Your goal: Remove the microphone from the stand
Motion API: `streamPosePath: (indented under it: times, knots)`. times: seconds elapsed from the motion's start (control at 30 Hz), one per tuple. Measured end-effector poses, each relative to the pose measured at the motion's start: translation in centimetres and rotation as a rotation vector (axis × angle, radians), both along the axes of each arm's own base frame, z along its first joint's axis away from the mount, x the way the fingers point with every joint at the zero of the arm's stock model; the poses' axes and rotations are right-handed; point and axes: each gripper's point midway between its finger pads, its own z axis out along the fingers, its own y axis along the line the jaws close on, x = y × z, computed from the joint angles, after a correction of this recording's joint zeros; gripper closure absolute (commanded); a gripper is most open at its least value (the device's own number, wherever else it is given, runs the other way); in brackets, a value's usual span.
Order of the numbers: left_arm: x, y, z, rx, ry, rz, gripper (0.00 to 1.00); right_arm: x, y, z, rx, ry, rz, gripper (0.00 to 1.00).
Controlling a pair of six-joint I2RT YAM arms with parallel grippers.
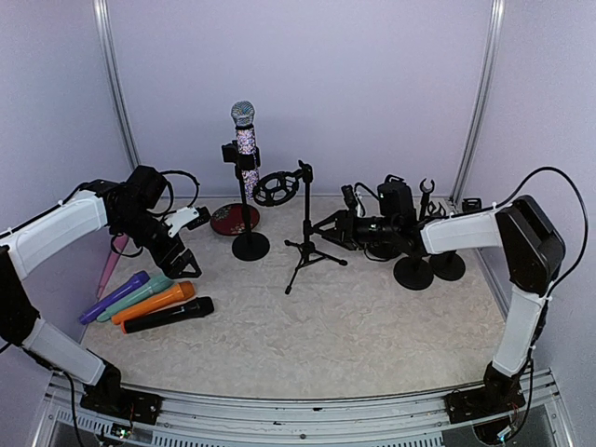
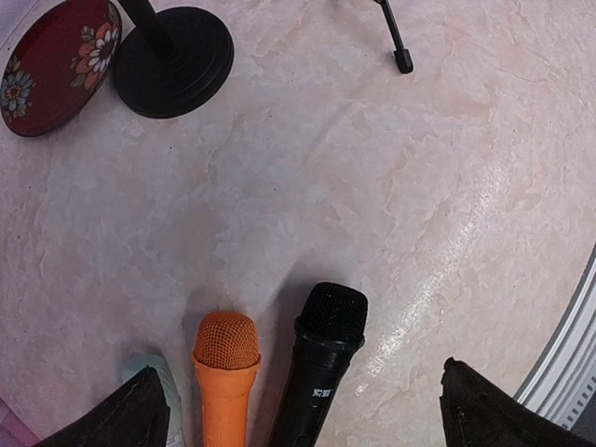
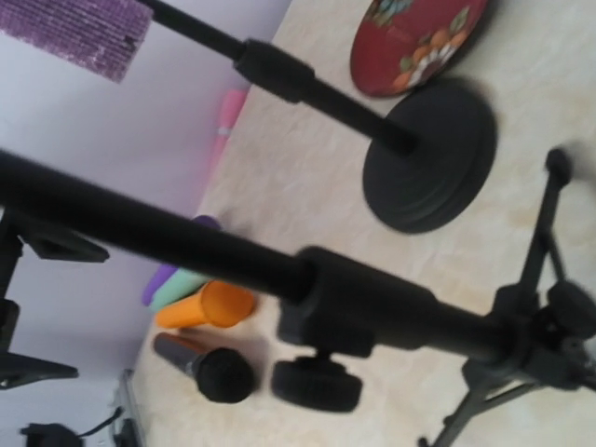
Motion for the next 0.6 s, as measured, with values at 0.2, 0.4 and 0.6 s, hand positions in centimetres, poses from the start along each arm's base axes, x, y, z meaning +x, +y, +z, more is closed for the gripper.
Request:
streamPosePath:
  times: [0.2,0.4,0.6]
  knots:
    - [0.1,0.0,0.4,0.0,-0.007,-0.005,0.01,0.0,0.8,-1.7,0.048,0.081,0.026,0.57]
    - [0.0,0.0,0.4,0.002,-0.005,-0.007,0.01,0.4,1.4,-1.4,0.09,0.092,0.036,0.63]
    - [0.0,0.0,0.4,0.003,-0.005,-0.008,0.01,0.9,1.8,-0.8,0.118,0.09,0.038,0.72]
